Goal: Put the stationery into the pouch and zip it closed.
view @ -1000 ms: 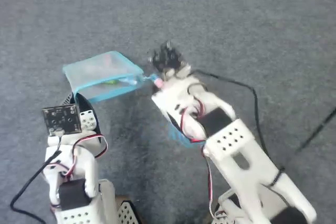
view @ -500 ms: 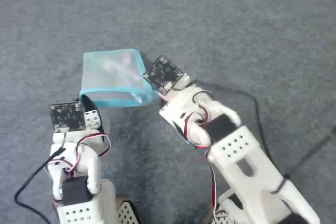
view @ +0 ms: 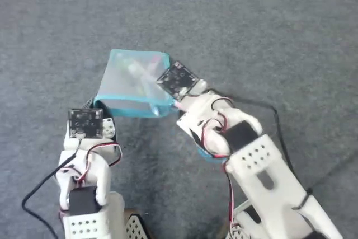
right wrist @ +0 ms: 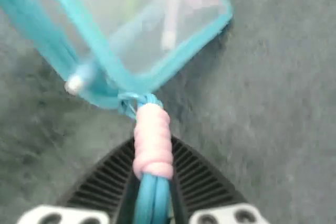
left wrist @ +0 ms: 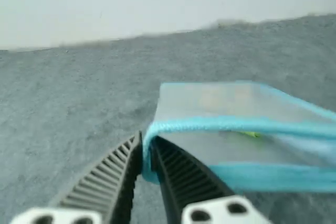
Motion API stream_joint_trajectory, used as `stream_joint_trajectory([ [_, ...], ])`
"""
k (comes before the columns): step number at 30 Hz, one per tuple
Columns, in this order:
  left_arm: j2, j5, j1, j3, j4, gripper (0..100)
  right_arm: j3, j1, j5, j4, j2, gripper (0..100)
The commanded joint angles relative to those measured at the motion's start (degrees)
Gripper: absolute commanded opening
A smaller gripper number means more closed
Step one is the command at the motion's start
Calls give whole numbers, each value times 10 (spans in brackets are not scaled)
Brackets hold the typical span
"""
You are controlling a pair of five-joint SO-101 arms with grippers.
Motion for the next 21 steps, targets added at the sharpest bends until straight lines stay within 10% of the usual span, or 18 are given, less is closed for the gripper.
stream_joint_trajectory([
  [1, -11, 60, -62, -80, 45, 11, -178, -26, 4, 138, -105, 6],
  [8, 6, -25, 44, 11, -13, 11, 75, 15, 5, -44, -53, 6],
  [21, 11, 29, -15, -71, 49, 12, -28, 18, 4, 95, -237, 6],
])
